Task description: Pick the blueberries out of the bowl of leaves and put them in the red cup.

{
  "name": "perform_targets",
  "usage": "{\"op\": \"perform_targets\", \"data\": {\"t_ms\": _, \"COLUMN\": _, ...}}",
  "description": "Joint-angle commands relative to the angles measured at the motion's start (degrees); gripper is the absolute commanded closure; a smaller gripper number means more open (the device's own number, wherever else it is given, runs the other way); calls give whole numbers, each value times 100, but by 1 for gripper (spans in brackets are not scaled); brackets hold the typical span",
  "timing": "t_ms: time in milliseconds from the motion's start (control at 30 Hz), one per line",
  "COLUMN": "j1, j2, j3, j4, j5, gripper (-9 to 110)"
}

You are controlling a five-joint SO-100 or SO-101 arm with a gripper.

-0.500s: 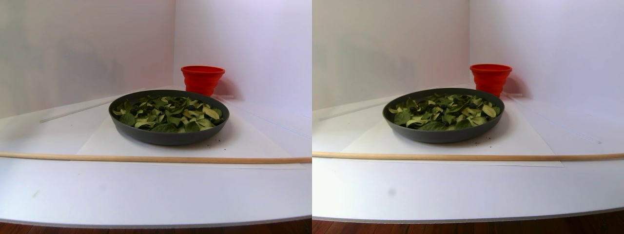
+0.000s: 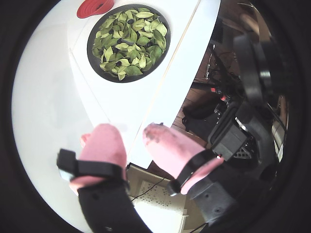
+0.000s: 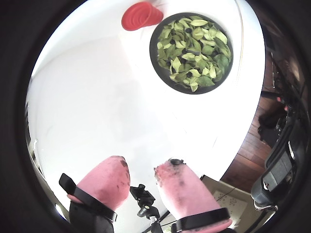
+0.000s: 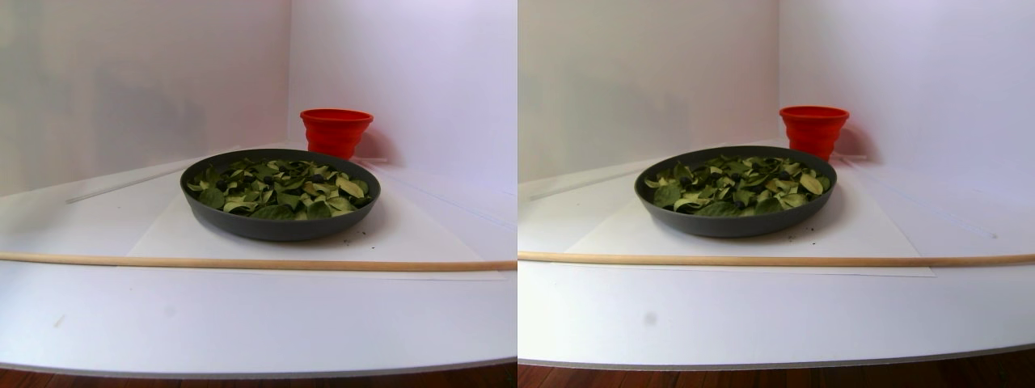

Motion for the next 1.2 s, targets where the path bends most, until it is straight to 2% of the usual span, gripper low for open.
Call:
{"op": "perform_targets", "data": {"t_ms": 0, "j1": 0, "j2": -70, "j3": -70, "j4": -53, "j5": -18, "gripper": 92}}
{"op": "perform_targets", "data": {"t_ms": 1167, "j1": 123, "j2": -62, "j3": -316, "j4": -53, "j5": 0, "gripper": 92}}
